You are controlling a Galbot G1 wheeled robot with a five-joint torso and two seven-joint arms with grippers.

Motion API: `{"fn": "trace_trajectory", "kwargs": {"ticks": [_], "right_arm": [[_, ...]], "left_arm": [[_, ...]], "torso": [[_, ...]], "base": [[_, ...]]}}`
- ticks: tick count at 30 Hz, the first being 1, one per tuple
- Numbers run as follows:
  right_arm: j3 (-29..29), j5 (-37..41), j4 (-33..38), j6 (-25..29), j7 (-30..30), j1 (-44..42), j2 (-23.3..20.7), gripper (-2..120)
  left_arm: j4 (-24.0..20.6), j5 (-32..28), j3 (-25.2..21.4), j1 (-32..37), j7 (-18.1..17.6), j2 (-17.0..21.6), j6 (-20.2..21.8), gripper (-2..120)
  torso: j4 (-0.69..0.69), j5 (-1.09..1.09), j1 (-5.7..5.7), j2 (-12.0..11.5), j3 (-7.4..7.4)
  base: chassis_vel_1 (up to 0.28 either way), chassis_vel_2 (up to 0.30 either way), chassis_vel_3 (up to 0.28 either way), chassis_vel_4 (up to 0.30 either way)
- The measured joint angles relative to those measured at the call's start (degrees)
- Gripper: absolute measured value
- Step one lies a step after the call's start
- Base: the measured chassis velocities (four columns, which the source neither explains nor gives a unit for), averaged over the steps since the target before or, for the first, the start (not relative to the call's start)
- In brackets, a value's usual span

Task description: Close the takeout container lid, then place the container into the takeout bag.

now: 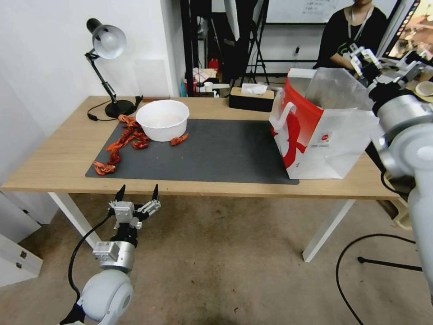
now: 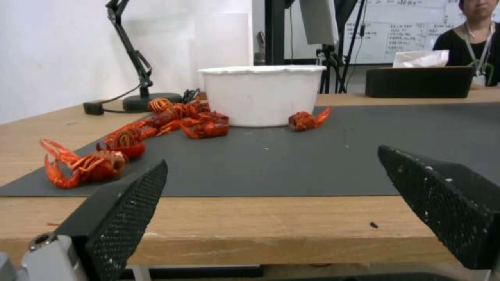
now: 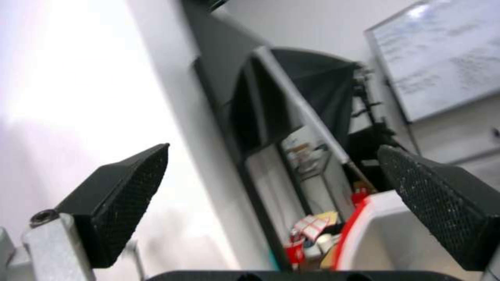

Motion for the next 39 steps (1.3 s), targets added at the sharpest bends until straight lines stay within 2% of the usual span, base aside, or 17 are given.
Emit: {"fn": "trace_trajectory", "kwargs": {"ticks": [3,4,7,8,11,12,15,22,24,32,39], "right_arm": [[-2.45,-11.1,3.28,3.03,-7.47,-6.94,-1.15,100],[-2.45,-11.1,3.28,3.03,-7.47,-6.94,-1.15,100],[-4.81,-24.98,5.42,6.56,-11.34,-13.26,-1.55,100],[-4.81,-24.98,5.42,6.56,-11.34,-13.26,-1.55,100],[-8.09,-36.48,7.29,9.23,-10.29,-19.56,-1.6,100],[-8.09,-36.48,7.29,9.23,-10.29,-19.56,-1.6,100],[-10.84,-44.98,7.55,10.38,-6.38,-23.63,-0.15,100],[-13.82,-53.97,7.07,11.99,0.98,-30.62,3.66,100],[-15.12,-57.95,5.28,15.01,4.39,-34.16,5.56,100],[-16.74,-62.33,1.4,19.98,10.38,-40.44,8.89,100],[-18.4,-63.48,-1.57,22.07,13.14,-42.17,10.09,100]], "left_arm": [[0.01,-0.02,-0.03,-0.05,-0.02,-0.19,-0.02,100],[0.01,-0.02,-0.03,-0.05,-0.02,-0.19,-0.02,100],[0.01,-0.02,-0.03,-0.06,-0.01,-0.36,-0.02,100],[0.01,-0.02,-0.03,-0.06,-0.01,-0.36,-0.02,100],[0.03,0.0,-0.1,0.06,-0.02,-0.59,-0.02,100],[0.03,0.0,-0.1,0.06,-0.02,-0.59,-0.02,100],[0.05,0.08,-0.16,0.25,-0.02,-0.88,-0.03,100],[0.04,0.26,-0.24,0.55,-0.02,-1.34,-0.09,100],[-0.04,0.31,-0.38,0.81,-0.03,-1.52,-0.16,100],[-0.15,0.43,-0.4,1.22,-0.03,-1.79,-0.21,100],[-0.15,0.53,-0.12,1.25,-0.03,-2.05,-0.22,100]], "torso": [[0.0,0.0,0.0,0.0,0.0],[0.0,0.0,0.0,0.0,0.0],[0.01,0.01,0.0,0.0,0.0],[0.01,0.01,0.0,0.0,0.0],[-0.01,0.0,0.0,0.0,0.0],[-0.01,0.0,0.0,0.0,0.0],[0.0,0.0,-0.01,0.0,0.0],[0.0,-0.01,0.0,0.01,0.0],[0.01,0.0,0.0,0.0,0.0],[0.0,0.0,-0.01,0.0,0.0],[0.0,0.0,-0.01,0.01,0.0]], "base": [[0.0,0.0,0.0,0.0],[0.0,0.0,0.0,0.0],[0.0,0.0,0.0,0.0],[0.0,0.0,0.0,0.0],[0.0,0.0,0.0,0.0],[0.0,0.0,0.0,0.0],[0.0,0.0,0.0,0.0],[0.0,0.0,0.0,0.0],[0.0,0.0,0.0,0.0],[0.0,0.0,0.0,0.0],[0.0,0.0,0.0,0.0]]}}
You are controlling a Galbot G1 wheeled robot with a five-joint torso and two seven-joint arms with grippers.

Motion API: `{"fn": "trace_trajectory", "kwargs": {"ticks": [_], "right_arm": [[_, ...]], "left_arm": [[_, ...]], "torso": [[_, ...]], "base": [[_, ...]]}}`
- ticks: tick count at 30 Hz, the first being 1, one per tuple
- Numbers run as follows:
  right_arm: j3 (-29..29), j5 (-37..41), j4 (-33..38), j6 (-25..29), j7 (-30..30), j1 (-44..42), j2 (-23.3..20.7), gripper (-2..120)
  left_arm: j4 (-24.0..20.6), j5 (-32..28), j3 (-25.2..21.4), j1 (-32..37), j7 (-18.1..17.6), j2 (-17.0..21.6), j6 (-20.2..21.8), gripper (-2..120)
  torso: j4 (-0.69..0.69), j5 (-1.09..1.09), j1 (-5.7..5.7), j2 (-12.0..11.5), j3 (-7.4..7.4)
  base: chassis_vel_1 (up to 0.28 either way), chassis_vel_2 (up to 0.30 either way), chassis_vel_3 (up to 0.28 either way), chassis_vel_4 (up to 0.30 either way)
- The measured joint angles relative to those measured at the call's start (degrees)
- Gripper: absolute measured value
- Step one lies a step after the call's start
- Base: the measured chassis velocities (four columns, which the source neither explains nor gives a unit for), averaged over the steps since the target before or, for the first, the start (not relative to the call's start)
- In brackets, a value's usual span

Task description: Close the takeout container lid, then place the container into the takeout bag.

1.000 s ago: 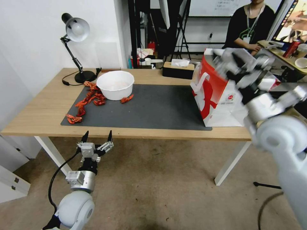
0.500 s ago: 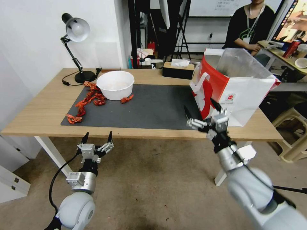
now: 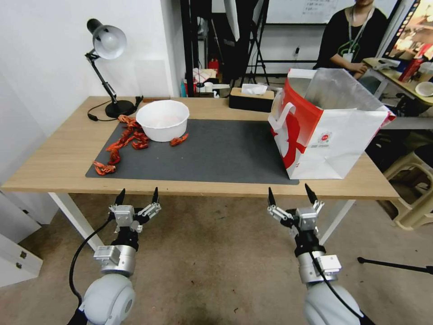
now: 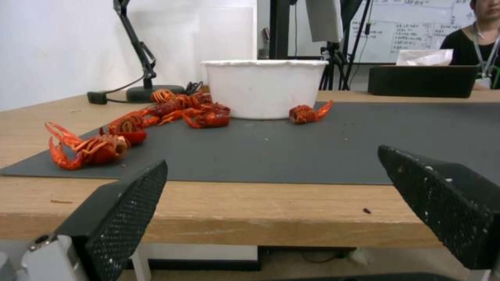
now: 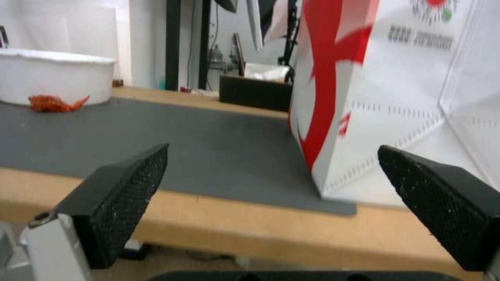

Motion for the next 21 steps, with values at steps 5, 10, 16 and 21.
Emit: {"fn": "trace_trajectory", "kwargs": {"ticks": [5,10,16,21], "right_arm": [[-0.41,-0.26,-1.51,0.74,0.67,-0.11,1.0,100],[-0.4,-0.06,-1.94,0.93,0.71,0.26,1.25,100],[-0.15,0.23,-2.04,0.92,0.57,0.6,1.27,100],[-0.09,0.32,-2.04,0.86,0.5,0.65,1.26,100]], "left_arm": [[-0.14,0.01,-0.05,0.13,0.0,0.04,0.0,100],[-0.22,-0.02,-0.29,0.47,0.0,0.16,-0.01,100],[-0.22,-0.02,-0.4,0.65,0.02,0.22,-0.25,100],[-0.21,-0.02,-0.41,0.66,0.04,0.24,-0.28,100]], "torso": [[0.0,0.0,0.0,0.0,0.0],[0.0,0.0,0.0,0.0,0.0],[0.0,0.0,0.0,0.0,0.0],[0.0,0.0,0.02,0.0,0.0]], "base": [[0.0,0.0,0.0,0.0],[0.0,0.0,0.0,0.0],[0.0,0.0,0.0,0.0],[0.0,0.0,0.0,0.0]]}}
